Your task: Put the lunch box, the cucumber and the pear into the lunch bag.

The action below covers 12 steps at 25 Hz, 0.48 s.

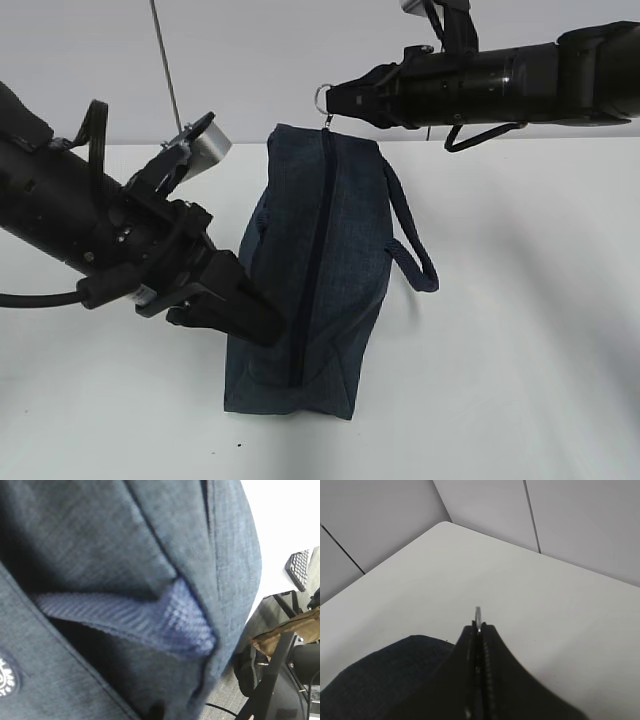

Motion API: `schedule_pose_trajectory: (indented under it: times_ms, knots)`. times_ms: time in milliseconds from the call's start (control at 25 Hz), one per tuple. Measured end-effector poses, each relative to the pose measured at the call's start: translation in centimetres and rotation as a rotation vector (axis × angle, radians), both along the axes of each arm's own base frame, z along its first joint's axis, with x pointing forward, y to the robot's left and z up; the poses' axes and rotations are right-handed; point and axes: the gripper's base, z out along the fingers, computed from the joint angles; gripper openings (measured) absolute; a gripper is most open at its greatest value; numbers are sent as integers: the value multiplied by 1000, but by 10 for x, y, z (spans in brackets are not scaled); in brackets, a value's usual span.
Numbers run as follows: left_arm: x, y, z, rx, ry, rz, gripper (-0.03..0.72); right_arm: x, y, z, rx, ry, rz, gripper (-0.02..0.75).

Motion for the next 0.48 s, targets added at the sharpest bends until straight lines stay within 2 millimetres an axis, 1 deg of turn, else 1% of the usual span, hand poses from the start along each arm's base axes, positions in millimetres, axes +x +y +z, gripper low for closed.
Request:
schedule_pose_trajectory:
  times_ms: [120, 240, 440, 480]
  knots:
    - [0, 0, 0, -2, 17, 16, 8, 0, -2, 0, 1, 6, 2, 6]
    - [-1, 0, 0, -4, 33, 23, 68, 0, -1, 0, 7, 12, 5, 6]
    - [-1, -1, 3, -9, 52, 26, 263, 0, -1, -1, 7, 14, 8, 6]
    - [-1, -1, 4, -10, 51, 26, 293, 0, -1, -1, 7, 14, 8, 6]
